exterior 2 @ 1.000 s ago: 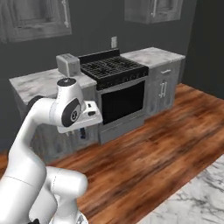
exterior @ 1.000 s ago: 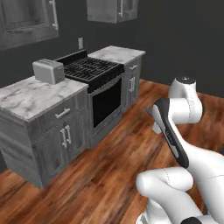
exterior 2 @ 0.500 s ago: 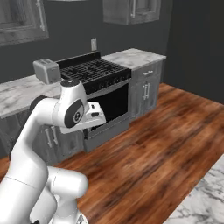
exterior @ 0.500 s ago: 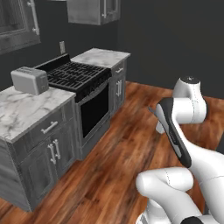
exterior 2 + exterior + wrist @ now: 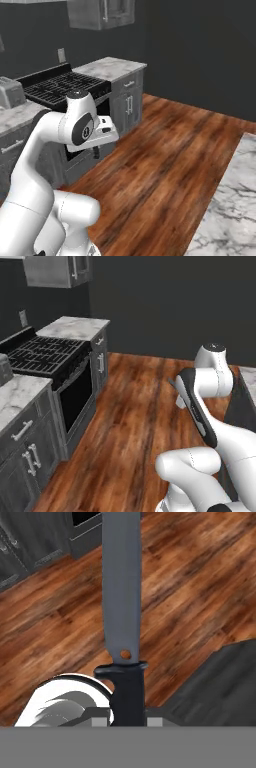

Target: Retrieve the butter from the fridge and place it on a plate on the dining table. Then retrieve the butter knife by the fridge and place it near the plate.

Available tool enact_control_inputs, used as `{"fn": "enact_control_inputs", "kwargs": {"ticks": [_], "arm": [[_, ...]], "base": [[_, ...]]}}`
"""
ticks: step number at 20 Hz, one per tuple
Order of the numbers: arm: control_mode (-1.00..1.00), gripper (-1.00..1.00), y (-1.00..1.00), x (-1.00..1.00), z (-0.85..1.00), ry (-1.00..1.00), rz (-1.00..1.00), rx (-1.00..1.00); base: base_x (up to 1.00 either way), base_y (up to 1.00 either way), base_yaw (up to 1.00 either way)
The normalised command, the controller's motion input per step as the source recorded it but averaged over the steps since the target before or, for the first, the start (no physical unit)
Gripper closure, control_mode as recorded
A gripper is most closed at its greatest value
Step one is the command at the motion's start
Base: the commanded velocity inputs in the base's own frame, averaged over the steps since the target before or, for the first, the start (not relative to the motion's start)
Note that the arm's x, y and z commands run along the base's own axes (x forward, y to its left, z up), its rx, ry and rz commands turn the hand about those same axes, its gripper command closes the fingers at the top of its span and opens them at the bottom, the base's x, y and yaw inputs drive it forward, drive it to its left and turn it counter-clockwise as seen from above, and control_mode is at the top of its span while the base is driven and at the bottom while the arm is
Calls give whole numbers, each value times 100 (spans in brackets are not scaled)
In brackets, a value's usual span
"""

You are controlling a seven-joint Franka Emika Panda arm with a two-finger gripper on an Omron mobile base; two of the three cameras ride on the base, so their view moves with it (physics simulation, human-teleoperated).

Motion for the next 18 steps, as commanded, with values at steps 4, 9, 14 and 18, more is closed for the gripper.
{"fn": "enact_control_inputs", "kwargs": {"ticks": [4,9,14,18], "arm": [[100,100,0,0,0,0,0,0],[100,100,0,0,0,0,0,0],[100,100,0,0,0,0,0,0],[100,100,0,0,0,0,0,0]], "base": [[68,34,-42],[71,35,-39],[86,13,-39],[100,1,-32]]}}
